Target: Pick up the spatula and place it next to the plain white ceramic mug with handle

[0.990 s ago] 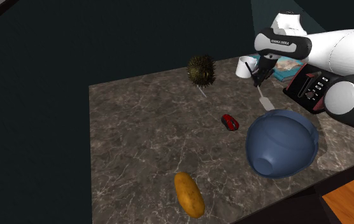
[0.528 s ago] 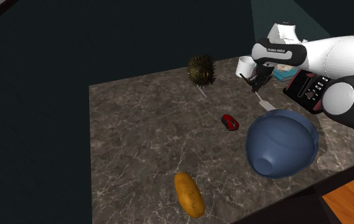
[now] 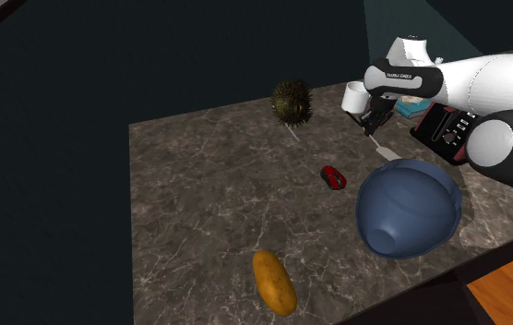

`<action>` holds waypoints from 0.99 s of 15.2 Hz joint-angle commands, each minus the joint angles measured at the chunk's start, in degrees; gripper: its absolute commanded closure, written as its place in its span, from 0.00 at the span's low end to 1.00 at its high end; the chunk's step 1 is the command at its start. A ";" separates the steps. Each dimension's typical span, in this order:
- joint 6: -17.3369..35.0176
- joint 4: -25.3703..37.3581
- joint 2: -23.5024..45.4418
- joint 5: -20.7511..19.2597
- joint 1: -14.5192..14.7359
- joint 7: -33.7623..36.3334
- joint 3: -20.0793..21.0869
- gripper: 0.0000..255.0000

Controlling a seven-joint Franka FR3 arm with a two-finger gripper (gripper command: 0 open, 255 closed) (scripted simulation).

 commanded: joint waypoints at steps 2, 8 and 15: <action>0.00 0.00 0.00 0.00 0.00 0.00 0.00 0.00; -2.92 1.55 -1.39 0.25 -0.06 -0.16 0.17 0.00; -5.70 3.36 -2.38 0.45 -0.07 -0.30 0.28 0.00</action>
